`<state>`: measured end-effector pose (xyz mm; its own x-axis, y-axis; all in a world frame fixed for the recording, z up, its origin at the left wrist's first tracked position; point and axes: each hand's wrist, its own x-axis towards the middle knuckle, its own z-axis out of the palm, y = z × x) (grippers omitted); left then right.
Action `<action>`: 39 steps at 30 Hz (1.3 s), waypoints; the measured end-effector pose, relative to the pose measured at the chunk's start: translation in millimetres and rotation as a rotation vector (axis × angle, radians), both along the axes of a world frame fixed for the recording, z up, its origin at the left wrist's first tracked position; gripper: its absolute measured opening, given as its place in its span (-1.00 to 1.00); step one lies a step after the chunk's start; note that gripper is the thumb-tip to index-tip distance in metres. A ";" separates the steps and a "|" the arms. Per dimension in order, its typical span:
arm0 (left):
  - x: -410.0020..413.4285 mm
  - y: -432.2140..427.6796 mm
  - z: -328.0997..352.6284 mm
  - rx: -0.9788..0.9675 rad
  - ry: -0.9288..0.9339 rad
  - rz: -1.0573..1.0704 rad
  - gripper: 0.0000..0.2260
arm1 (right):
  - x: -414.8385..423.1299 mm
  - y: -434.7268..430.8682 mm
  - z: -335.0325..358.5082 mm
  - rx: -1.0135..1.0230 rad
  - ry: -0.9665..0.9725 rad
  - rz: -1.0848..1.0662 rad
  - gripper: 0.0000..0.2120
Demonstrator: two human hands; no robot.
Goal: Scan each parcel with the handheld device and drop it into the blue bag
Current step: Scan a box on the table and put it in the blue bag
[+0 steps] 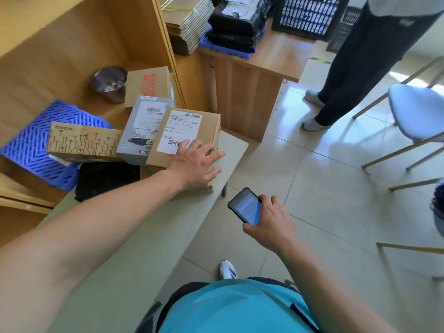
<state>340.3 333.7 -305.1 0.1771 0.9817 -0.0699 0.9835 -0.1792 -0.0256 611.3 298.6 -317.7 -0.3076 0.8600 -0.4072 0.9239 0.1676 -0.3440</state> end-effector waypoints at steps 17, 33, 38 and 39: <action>-78.0 -71.2 5.2 -0.172 -0.238 0.515 -0.09 | -29.9 -18.2 0.8 0.018 0.058 0.134 -0.26; -61.5 -95.9 -11.8 -0.131 -0.033 0.247 -0.13 | -24.9 -17.6 12.5 0.065 0.077 0.075 -0.26; -63.8 -105.1 -11.6 0.053 -0.027 0.190 -0.22 | -31.5 -15.5 25.9 0.085 0.114 0.065 -0.22; -63.6 -105.9 -10.5 0.078 -0.031 0.173 -0.25 | -33.0 -15.1 29.1 0.087 0.118 0.066 -0.22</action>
